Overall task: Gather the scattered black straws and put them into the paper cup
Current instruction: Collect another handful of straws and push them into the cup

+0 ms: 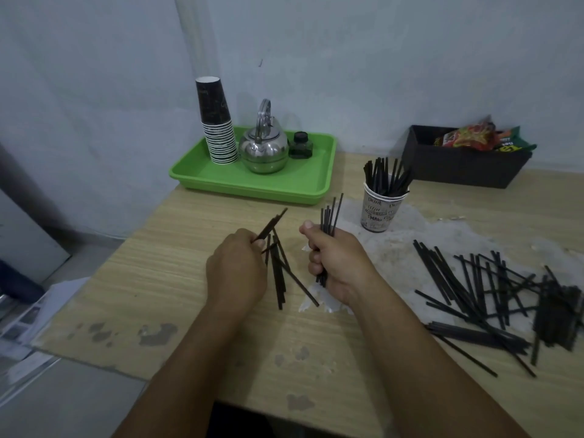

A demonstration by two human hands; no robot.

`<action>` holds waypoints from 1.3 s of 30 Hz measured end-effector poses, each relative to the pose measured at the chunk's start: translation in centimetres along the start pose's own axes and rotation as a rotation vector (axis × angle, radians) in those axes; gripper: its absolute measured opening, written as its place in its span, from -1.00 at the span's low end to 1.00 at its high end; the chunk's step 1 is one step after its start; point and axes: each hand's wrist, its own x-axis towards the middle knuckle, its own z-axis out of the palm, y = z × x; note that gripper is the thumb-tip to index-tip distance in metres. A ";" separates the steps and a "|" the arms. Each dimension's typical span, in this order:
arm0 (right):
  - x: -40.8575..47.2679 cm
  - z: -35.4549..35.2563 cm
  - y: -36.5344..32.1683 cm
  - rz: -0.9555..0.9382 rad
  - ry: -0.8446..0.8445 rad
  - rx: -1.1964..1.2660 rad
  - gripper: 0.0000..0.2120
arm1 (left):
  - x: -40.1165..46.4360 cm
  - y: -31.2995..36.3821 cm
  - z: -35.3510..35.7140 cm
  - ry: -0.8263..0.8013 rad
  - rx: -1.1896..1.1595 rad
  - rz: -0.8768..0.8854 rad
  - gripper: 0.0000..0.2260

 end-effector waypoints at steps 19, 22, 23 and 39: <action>0.3 -0.3 -1.1 -0.004 0.124 0.027 -0.84 | -0.5 0.0 -0.8 -0.033 -0.060 0.022 -0.79; 0.3 -0.6 -1.1 -0.006 0.181 -0.012 -0.82 | -1.0 -0.2 -0.6 -0.096 0.108 0.010 -0.62; 0.2 -0.5 -1.0 -0.003 0.178 0.019 -0.82 | -1.3 -0.1 -0.5 -0.118 0.162 0.000 -0.55; -0.7 -0.7 -1.1 0.039 0.132 0.151 -0.78 | -0.8 0.9 -0.4 -0.186 0.204 -0.039 -0.81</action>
